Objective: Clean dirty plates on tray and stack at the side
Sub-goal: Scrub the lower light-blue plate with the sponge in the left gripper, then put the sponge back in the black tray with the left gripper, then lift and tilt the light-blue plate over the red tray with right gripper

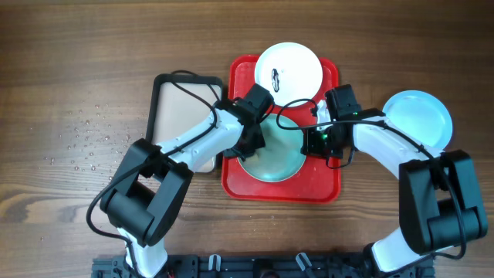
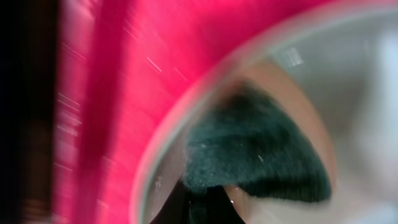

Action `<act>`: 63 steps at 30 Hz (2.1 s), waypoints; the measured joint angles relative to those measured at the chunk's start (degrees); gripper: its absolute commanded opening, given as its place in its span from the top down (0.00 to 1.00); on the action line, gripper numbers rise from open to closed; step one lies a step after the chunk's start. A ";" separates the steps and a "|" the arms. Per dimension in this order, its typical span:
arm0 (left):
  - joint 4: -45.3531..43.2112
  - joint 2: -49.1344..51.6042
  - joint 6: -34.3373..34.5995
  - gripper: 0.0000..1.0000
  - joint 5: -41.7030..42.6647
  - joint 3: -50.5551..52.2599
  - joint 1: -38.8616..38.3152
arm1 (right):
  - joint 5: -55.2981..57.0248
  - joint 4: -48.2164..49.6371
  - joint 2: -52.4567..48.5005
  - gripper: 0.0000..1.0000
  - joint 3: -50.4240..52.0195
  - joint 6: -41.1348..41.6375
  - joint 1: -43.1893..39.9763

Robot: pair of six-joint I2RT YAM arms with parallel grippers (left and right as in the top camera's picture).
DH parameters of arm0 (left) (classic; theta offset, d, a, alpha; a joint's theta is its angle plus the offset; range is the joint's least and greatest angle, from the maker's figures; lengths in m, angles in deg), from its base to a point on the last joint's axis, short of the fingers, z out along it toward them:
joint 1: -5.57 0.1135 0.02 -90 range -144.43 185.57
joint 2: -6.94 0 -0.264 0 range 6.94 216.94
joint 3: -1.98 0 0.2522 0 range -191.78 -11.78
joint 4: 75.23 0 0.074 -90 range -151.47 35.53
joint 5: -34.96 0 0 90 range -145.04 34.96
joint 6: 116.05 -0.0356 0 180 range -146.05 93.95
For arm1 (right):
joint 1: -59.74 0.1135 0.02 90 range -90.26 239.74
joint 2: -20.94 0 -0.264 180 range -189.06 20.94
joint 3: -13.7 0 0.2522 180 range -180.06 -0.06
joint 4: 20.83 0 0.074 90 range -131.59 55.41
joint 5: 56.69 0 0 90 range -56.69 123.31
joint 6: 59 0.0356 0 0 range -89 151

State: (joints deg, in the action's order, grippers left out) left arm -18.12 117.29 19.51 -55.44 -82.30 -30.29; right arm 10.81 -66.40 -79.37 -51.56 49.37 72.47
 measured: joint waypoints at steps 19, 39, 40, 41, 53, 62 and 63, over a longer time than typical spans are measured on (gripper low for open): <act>20.39 -9.53 -2.21 0.96 -11.04 -12.09 17.46 | -0.79 1.38 -0.35 0.96 0.00 -0.07 0.46; 4.11 -9.51 -10.58 0.00 -6.75 5.66 22.47 | 63.21 -21.57 20.96 0.96 -9.03 1.95 27.78; 4.13 -9.51 -10.58 0.00 -6.75 5.66 22.47 | 66.27 -21.84 20.96 0.96 -9.03 1.70 30.01; 4.09 -9.51 -10.58 0.00 -6.78 5.66 22.47 | 69.29 -21.90 20.96 0.96 -9.03 1.11 32.30; 4.11 -9.51 -10.58 0.00 -6.78 5.66 22.47 | 89.61 -16.79 21.05 0.96 -9.09 -11.80 47.04; 4.11 -9.51 -10.58 0.00 -6.75 5.66 22.47 | 90.12 -14.64 21.05 0.96 -9.09 -13.73 47.12; 4.11 -9.51 -10.58 0.00 -6.75 5.66 22.47 | 90.12 -14.40 21.05 0.96 -9.09 -13.75 47.12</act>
State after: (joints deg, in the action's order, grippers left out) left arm -14.01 107.78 8.93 -62.20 -76.64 -7.82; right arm 100.93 -80.80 -58.32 -60.66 35.62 119.59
